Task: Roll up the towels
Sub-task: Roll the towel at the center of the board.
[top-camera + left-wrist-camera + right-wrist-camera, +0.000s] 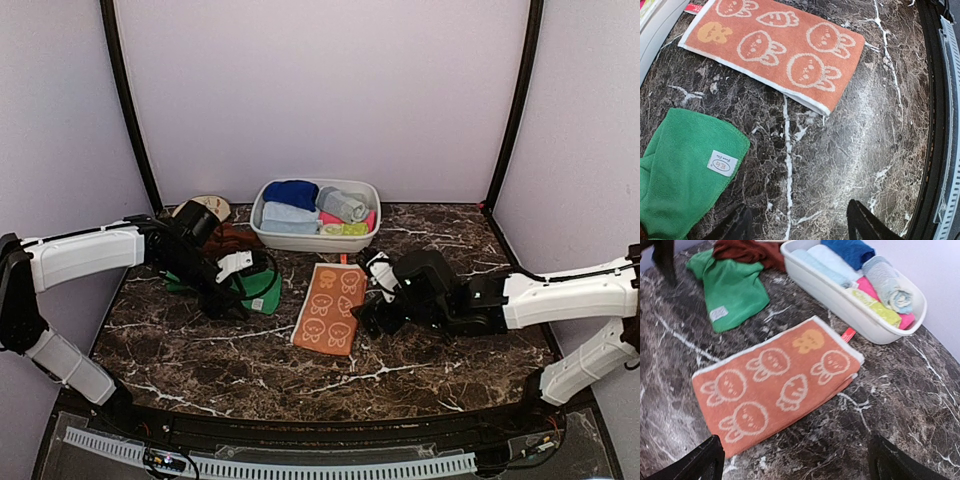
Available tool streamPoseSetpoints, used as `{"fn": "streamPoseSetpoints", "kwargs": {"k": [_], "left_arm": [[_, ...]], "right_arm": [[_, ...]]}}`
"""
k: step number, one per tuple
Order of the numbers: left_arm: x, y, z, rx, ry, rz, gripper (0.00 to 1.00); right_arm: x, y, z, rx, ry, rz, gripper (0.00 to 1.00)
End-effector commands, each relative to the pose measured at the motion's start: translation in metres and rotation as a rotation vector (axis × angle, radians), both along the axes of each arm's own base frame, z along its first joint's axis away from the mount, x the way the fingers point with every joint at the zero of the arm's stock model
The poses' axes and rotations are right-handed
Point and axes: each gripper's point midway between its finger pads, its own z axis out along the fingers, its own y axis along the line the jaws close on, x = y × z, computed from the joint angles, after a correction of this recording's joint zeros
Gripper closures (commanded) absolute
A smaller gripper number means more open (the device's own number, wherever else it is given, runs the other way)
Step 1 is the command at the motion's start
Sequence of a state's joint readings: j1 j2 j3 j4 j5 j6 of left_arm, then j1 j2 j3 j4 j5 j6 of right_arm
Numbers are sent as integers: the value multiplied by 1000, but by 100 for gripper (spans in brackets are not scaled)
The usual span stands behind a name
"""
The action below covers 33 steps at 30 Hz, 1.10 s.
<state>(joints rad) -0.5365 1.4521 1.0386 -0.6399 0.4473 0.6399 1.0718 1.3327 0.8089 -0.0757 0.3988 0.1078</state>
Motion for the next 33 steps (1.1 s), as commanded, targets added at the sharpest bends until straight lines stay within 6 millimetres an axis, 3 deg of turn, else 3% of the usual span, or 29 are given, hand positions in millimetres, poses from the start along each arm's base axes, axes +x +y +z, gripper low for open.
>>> {"fn": "streamPoseSetpoints", "kwargs": {"k": [1,6,10,16,25,30,33], "left_arm": [[12,-2,3,-22,-35,53,33],[13,2,-9,4,-6,75,33],[9,4,-21,27,10,52,33],[4,4,-32,45,52,24,34],[0,4,-35,48,76,5,34],[4,2,-32,46,74,7,35],[7,1,-28,43,70,9,35]], "right_arm": [[-21,13,-27,-147,-62,111,0],[-49,40,-44,-192,-85,230,5],[-63,56,-69,-290,-103,318,12],[-57,72,-102,-415,-149,404,22],[-41,78,-110,-371,-109,419,39],[-46,78,-122,-371,-41,452,52],[-51,73,-130,-367,-1,469,53]]}}
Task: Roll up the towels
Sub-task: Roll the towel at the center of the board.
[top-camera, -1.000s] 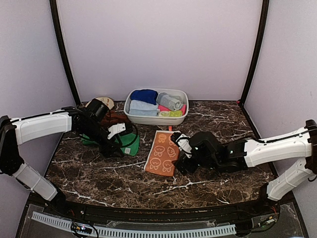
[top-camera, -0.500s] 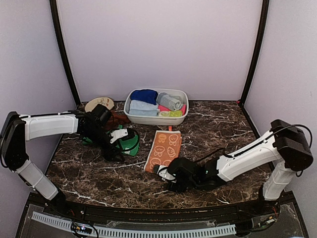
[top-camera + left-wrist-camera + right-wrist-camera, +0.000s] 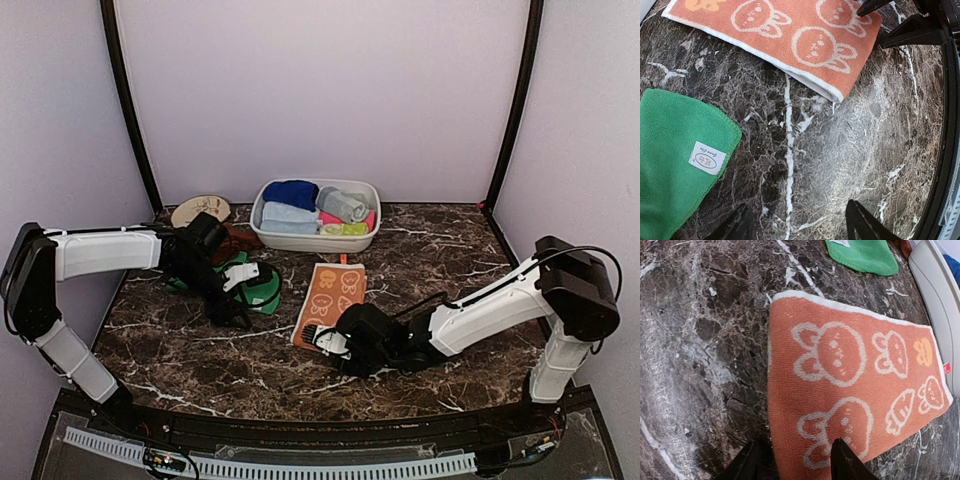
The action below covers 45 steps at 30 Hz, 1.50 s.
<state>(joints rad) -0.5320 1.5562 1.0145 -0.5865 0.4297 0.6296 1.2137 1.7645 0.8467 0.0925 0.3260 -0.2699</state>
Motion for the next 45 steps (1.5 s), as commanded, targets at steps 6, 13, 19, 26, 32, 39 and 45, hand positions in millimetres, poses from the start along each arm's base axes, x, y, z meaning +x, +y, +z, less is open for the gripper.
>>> {"fn": "streamPoseSetpoints", "kwargs": {"k": [6,13,19,26,32,39,45], "left_arm": [[4,-3,17,-12,4,-12,35],[-2,-6,22,-48,-11,-47,35],[-11,-10,23,-88,-15,-100,35],[-23,-31,38,-192,-51,-193,35],[-52,-55,18,-137,-50,-333,35],[-41,-88,11,-101,-177,-411,35],[-39,-105,8,-91,-209,-481,35]], "right_arm": [[0,-4,-19,17,141,-31,66],[11,-7,-27,76,309,-136,89],[3,6,-8,198,468,-141,100],[-13,21,20,397,815,-113,100],[-17,21,30,519,1084,-120,100],[-9,19,32,562,1219,-162,100],[-11,16,16,515,1261,-194,100]]}}
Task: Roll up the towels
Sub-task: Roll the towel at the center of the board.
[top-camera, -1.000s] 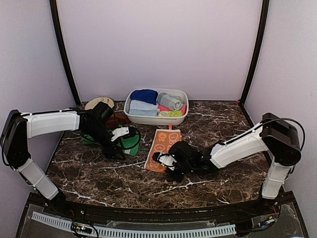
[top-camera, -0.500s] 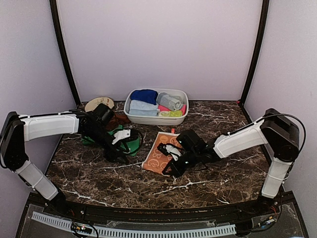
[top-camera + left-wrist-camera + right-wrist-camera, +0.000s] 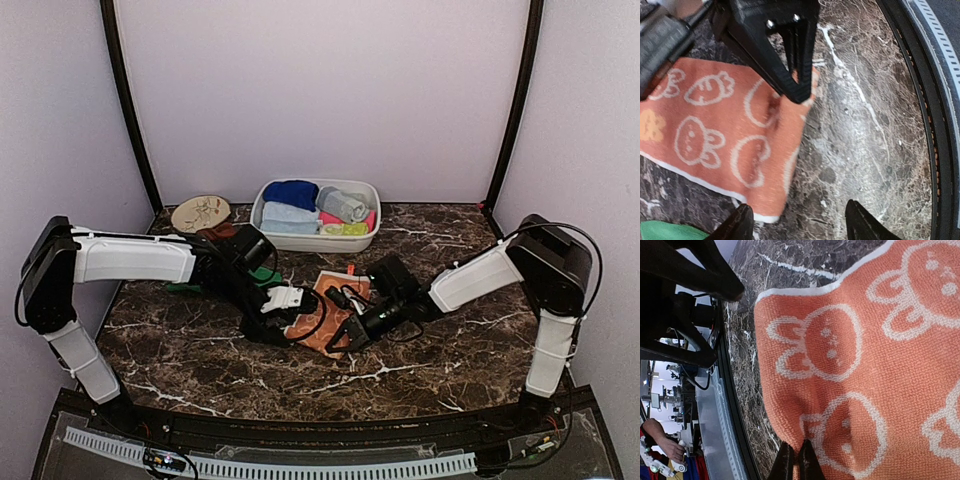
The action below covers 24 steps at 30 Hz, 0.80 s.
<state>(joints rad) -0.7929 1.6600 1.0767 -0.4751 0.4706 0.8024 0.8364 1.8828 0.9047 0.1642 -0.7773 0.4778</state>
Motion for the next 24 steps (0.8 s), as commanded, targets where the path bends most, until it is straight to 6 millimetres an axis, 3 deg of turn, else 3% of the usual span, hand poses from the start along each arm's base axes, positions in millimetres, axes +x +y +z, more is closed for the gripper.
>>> {"fn": "streamPoseSetpoints", "kwargs": {"k": [1,11,16,24], "left_arm": [[6,-17,5,-21,-81,-71,35],[3,-23,-26,36,-48,-116,47],[13,-33,-28,16,-66,-94,60],[16,-36,-32,19,-54,-83,68]], "right_arm": [[-3,3,0,17,59,23,100],[3,5,6,47,80,0,100],[3,3,7,49,84,-1,100],[6,-1,9,54,75,-14,100]]}}
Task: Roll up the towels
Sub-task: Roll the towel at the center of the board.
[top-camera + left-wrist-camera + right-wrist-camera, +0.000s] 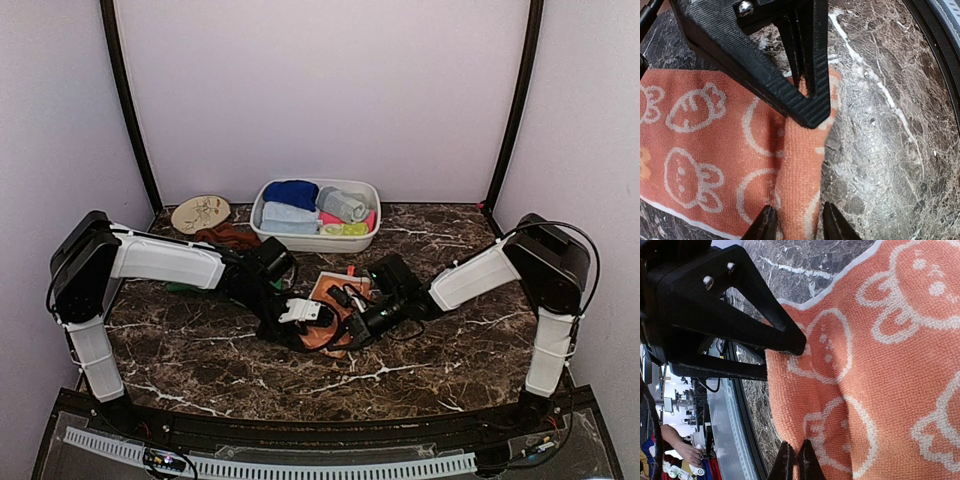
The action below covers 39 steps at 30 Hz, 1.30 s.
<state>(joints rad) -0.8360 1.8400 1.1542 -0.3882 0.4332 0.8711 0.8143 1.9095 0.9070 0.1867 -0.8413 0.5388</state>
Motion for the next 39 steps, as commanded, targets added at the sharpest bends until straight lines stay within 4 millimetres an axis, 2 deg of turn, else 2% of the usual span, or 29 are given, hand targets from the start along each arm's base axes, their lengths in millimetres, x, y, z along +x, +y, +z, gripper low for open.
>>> {"fn": "streamPoseSetpoints", "kwargs": {"k": [1,3,8,11,14,17,20,22,23,24,25,26,27,29,33,35,39], "left_arm": [[1,-5,3,-6,4,-1,70],[-2,-3,0,8,28,-7,75],[-6,-1,-5,44,78,3,99],[-8,-1,-5,59,113,14,100],[-15,2,-1,67,165,19,100],[-25,7,2,88,225,22,100],[-36,14,8,104,276,23,100],[-42,16,15,102,301,25,100],[-46,18,18,102,315,25,100],[-49,19,21,100,333,26,100],[-53,20,24,98,351,27,100],[-56,21,25,99,367,29,100],[-58,22,25,99,382,34,100],[-61,22,22,101,405,39,100],[-60,18,12,125,455,57,100],[-56,14,7,142,479,73,100],[-43,9,-1,175,518,113,100]], "right_arm": [[5,0,9,35,-11,-5,100],[6,-1,10,36,-19,-9,100],[18,-9,15,4,-96,-53,88],[34,-23,17,-49,-180,-118,75],[48,-42,24,-116,-293,-188,67],[68,-64,32,-226,-423,-286,57],[94,-97,48,-370,-580,-427,45],[104,-113,67,-392,-668,-515,38],[111,-124,76,-398,-701,-589,30],[119,-138,87,-413,-723,-693,11],[124,-154,93,-433,-723,-799,1],[127,-168,100,-432,-721,-886,0],[126,-172,101,-399,-708,-906,0],[118,-158,108,-279,-735,-807,0],[68,-119,115,-122,-902,-567,0],[42,-105,111,-128,-1000,-457,1],[-10,-76,87,-127,-1088,-173,9]]}}
